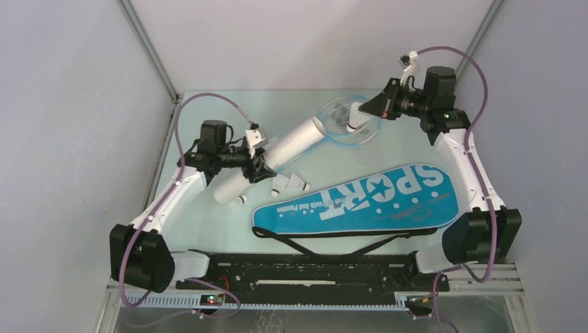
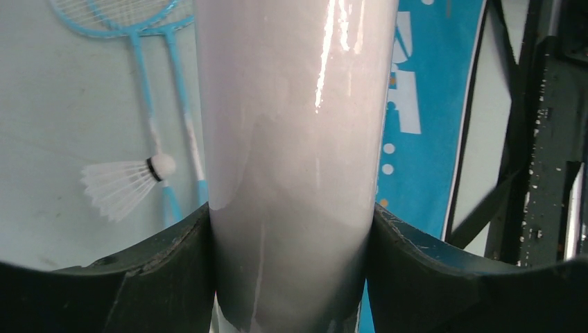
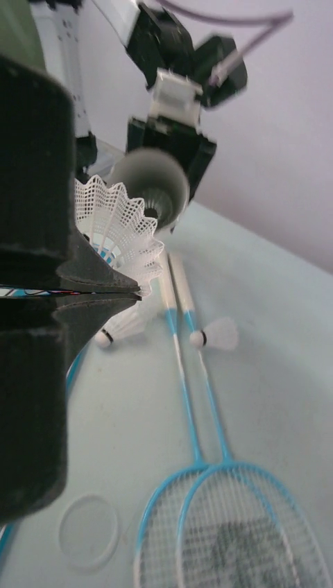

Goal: Pack up the badminton gear
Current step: Place the shuttlecock at the shuttle tube.

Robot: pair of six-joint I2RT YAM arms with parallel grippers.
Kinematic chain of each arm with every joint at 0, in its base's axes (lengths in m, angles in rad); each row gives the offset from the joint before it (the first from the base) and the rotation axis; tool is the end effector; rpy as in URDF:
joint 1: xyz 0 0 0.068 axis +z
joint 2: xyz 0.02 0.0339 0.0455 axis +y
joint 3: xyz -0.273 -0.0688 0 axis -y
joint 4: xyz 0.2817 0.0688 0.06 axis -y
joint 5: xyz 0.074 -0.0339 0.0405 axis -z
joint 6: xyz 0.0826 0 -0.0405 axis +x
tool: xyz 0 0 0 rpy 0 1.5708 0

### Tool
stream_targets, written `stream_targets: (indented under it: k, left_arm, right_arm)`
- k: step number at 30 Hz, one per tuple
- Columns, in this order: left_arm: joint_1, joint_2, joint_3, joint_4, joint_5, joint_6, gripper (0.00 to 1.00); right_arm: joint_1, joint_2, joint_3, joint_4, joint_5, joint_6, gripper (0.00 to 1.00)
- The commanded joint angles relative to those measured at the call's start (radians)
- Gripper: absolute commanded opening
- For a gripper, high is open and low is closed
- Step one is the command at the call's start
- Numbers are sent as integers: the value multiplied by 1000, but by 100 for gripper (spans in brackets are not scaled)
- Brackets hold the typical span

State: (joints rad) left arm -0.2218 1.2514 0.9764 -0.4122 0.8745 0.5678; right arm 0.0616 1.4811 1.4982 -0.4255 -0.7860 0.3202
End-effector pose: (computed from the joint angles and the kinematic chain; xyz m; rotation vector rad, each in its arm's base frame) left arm 0.2981 -0.1322 0.2734 1.1934 1.6989 -0.7684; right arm 0.3933 0.0828 0.3976 -0.2709 1.9715 1.0209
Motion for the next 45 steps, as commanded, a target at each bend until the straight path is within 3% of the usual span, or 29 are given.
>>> stream_targets:
  k: [1, 10, 23, 28, 33, 42, 45]
  left_arm:
    - [-53, 15, 60, 30, 68, 7, 7]
    - [-104, 34, 73, 81, 120, -35, 9]
    - [-144, -11, 15, 227, 109, -162, 9]
    - [-145, -26, -9, 277, 109, -209, 9]
    - [-145, -42, -41, 344, 119, -263, 9]
    - [-146, -52, -58, 354, 78, -257, 8]
    - [-153, -53, -63, 355, 66, -253, 8]
  right_arm:
    - [-11, -86, -64, 236, -151, 159, 0]
    - [4, -137, -147, 459, -222, 293, 0]
    - [96, -131, -236, 577, -209, 378, 0]
    - [141, -153, -263, 552, -166, 324, 0]
    - [182, -175, -263, 435, -105, 170, 0]
    - [235, -217, -263, 311, -36, 12, 9]
    - [263, -217, -263, 298, -15, -7, 17]
